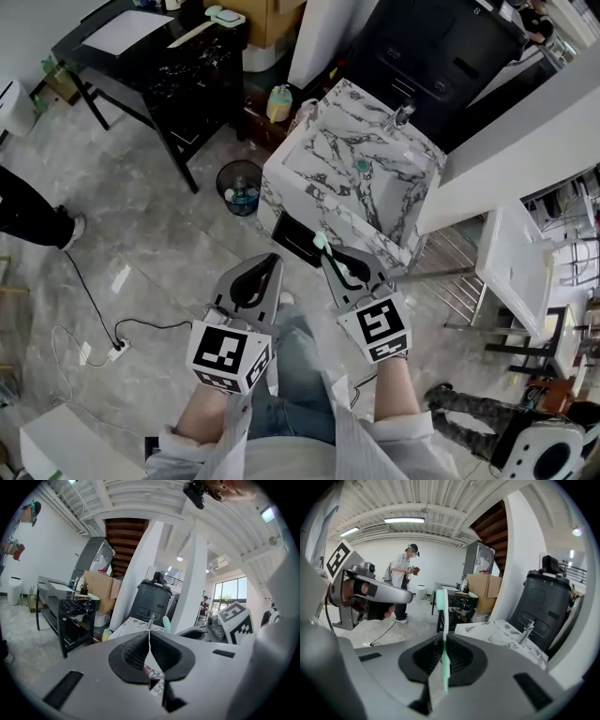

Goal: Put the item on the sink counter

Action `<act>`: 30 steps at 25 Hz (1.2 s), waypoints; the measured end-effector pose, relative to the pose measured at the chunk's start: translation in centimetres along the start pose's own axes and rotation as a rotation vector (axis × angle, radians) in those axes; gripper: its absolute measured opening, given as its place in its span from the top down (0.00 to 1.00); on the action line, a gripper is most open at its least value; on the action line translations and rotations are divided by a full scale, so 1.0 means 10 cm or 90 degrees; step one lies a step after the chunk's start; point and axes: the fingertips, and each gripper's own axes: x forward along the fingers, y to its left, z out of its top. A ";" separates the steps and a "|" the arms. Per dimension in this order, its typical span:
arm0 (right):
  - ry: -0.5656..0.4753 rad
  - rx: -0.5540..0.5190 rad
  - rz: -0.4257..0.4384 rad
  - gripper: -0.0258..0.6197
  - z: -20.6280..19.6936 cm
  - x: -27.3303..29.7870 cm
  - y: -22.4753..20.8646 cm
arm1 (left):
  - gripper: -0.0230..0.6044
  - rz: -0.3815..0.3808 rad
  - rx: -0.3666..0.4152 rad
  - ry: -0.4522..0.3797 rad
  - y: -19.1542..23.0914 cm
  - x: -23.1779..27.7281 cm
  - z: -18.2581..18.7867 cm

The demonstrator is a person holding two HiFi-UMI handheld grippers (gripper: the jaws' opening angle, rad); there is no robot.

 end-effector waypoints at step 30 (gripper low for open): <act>0.141 -0.024 0.069 0.91 -1.91 1.47 0.15 | 0.93 0.106 -0.091 0.011 0.89 0.35 -1.54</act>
